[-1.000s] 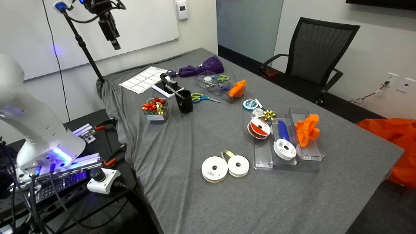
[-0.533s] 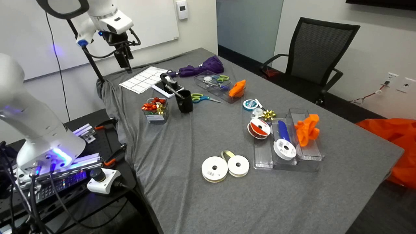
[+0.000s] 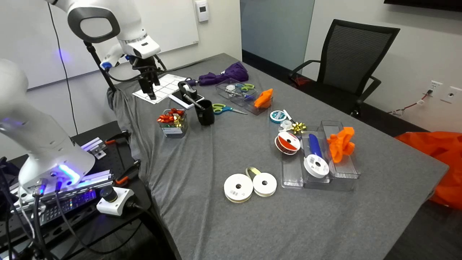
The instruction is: Separate the clear objects
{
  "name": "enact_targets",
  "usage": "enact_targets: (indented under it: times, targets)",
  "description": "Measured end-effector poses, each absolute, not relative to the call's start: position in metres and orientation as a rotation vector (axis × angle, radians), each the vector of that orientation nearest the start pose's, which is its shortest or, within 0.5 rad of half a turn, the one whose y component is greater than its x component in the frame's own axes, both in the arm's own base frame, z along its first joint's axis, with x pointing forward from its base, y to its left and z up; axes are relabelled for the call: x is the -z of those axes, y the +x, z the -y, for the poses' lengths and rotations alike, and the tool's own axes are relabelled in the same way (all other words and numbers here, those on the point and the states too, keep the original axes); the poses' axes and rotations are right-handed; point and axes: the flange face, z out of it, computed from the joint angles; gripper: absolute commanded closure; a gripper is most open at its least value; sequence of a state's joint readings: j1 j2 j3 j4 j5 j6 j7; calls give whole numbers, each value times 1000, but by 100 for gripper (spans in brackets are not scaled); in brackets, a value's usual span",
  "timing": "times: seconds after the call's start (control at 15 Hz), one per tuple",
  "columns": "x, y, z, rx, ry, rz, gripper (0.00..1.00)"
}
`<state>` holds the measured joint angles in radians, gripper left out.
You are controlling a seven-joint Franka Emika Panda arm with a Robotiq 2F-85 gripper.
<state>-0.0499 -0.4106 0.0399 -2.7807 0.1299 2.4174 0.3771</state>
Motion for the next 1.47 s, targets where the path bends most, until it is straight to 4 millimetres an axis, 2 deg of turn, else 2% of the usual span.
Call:
enact_targets:
  times: [0.13,0.67,0.87,1.13,1.47]
  targets:
    - [-325,371,6,32,-2990,-746,0]
    - [-328,374,7,63,-2987,-743,0]
    - [-320,380,20,124,-2994,-746,0]
    - [-296,384,47,137,-3031,-755,0]
    - [-247,379,66,24,-3093,-649,0]
